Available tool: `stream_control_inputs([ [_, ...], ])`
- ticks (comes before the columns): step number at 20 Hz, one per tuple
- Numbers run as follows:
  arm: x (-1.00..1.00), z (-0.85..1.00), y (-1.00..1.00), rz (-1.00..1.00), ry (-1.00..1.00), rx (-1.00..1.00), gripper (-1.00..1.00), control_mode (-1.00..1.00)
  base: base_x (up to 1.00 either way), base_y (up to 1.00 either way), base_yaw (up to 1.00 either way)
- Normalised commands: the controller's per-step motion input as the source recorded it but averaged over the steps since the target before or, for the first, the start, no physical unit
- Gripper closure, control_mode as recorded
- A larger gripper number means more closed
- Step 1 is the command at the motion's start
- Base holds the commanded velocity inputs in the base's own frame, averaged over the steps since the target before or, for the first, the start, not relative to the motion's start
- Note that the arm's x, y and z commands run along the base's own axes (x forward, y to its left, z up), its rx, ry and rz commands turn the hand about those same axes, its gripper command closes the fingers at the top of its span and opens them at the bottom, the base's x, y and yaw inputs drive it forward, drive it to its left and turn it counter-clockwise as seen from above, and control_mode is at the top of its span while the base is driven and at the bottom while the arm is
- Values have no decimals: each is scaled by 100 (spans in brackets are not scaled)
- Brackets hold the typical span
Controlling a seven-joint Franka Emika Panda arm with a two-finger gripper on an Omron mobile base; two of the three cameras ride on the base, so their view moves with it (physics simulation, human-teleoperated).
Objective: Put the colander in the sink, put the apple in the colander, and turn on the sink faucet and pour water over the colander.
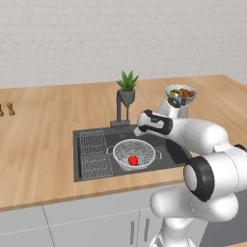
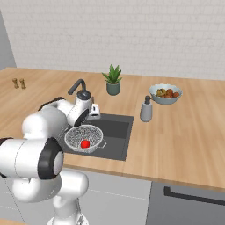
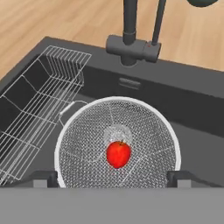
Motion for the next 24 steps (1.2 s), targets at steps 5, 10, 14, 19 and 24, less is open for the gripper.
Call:
stream_control_inputs([
  [5,5,12,-3,24,-46,0,-100,-100,0,0,0],
  [10,29,10,-8,26,-35,4,-100,-100,0,0,0],
  [14,35,9,0,9,-25,11,-100,-100,0,0,0],
  [19,24,6,-2,0,-19,8,-100,-100,0,0,0],
  [24,30,12,0,0,-17,0,-100,-100,0,0,0],
])
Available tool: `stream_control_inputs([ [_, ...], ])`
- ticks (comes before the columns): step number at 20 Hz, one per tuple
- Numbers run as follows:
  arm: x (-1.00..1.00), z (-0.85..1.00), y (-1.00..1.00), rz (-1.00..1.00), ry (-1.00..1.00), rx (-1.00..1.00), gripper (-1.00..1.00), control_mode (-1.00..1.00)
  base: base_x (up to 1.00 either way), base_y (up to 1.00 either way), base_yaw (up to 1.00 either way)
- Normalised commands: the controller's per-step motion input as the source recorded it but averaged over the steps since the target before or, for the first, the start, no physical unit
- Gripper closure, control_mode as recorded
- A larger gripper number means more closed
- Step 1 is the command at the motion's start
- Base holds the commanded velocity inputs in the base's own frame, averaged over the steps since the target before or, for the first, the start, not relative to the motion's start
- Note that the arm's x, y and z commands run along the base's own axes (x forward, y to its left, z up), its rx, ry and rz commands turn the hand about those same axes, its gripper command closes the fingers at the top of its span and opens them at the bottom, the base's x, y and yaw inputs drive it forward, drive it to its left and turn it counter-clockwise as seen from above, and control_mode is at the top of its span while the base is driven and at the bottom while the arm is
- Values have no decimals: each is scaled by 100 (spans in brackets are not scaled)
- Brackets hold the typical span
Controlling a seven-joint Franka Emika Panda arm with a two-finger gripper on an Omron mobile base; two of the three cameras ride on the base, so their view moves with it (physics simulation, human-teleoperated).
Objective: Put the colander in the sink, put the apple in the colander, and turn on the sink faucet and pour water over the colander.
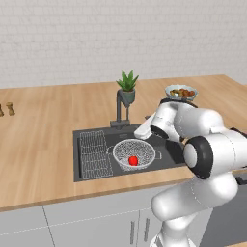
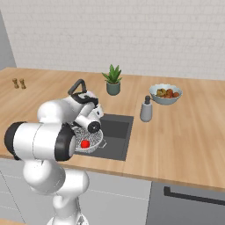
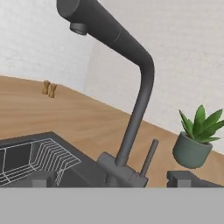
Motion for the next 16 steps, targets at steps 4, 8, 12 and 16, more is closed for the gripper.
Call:
stream_control_inputs([
  [4,18,28,-10,0,-2,0,-100,-100,0,0,0],
  [8,12,30,-14,0,0,0,-100,-100,0,0,0],
  [12,14,37,-13,0,2,0,-100,-100,0,0,0],
  [16,13,37,-10,0,4,0,-100,-100,0,0,0],
])
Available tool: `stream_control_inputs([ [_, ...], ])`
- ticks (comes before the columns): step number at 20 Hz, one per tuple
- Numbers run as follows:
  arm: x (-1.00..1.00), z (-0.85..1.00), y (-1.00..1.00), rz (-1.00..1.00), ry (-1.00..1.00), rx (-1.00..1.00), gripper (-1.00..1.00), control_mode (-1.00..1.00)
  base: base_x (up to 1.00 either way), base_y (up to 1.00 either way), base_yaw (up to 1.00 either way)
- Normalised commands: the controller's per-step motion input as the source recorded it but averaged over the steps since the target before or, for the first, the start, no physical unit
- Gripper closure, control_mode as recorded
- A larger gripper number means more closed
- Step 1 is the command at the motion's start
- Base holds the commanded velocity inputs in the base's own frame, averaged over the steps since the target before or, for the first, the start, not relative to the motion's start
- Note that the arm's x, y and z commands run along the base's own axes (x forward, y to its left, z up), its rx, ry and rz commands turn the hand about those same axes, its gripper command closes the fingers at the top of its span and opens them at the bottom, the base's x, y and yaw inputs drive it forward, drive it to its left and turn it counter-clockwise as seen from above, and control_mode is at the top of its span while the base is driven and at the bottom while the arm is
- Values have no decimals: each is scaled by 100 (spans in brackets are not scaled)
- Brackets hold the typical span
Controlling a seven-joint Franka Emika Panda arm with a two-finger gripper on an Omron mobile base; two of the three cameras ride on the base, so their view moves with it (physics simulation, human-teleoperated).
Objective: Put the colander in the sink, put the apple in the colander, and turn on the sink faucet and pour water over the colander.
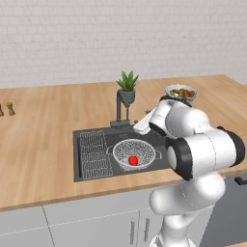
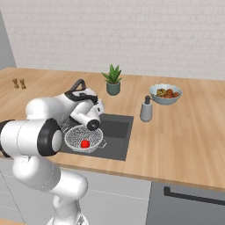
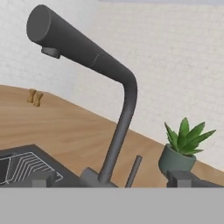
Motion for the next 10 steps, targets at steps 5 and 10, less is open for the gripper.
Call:
stream_control_inputs([
  [5,9,6,-15,6,0,0,-100,-100,0,0,0],
  [10,2,-14,-8,12,-3,0,-100,-100,0,0,0],
])
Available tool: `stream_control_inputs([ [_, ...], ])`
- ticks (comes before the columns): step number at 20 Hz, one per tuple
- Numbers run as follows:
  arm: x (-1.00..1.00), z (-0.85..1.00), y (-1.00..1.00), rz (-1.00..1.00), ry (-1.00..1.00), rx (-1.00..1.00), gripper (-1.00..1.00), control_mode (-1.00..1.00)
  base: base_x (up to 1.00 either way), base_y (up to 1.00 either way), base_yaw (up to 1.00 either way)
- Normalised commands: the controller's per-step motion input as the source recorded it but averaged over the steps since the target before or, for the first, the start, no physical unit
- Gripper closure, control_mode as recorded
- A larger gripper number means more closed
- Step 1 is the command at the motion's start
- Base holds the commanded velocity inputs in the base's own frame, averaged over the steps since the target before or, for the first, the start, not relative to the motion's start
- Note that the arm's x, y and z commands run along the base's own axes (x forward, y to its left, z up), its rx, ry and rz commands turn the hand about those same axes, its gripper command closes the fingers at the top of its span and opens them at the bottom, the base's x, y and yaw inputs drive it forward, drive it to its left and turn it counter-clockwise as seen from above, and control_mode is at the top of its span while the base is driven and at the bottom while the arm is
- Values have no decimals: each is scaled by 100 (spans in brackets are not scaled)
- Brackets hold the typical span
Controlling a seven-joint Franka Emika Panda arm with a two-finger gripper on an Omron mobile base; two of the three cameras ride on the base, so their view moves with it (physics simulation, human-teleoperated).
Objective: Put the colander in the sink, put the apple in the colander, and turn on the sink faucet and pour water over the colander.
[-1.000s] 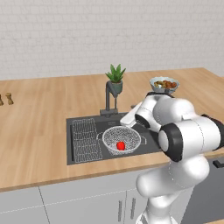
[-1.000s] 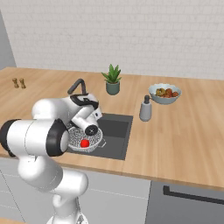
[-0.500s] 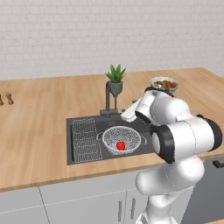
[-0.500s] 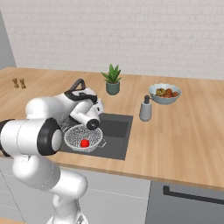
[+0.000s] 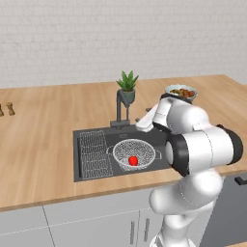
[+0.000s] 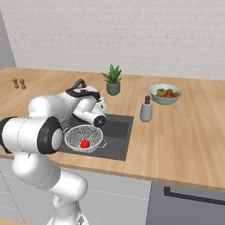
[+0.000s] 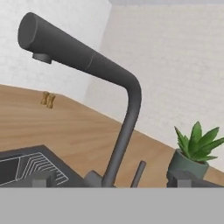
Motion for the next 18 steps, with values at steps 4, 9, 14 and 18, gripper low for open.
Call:
stream_control_inputs([
  [4,18,-6,-2,10,-3,0,-100,-100,0,0,0],
  [9,20,0,0,1,0,0,-100,-100,0,0,0],
  [14,30,-8,0,0,0,0,-100,-100,0,0,0],
  [18,40,-8,8,0,1,0,-100,-100,0,0,0],
])
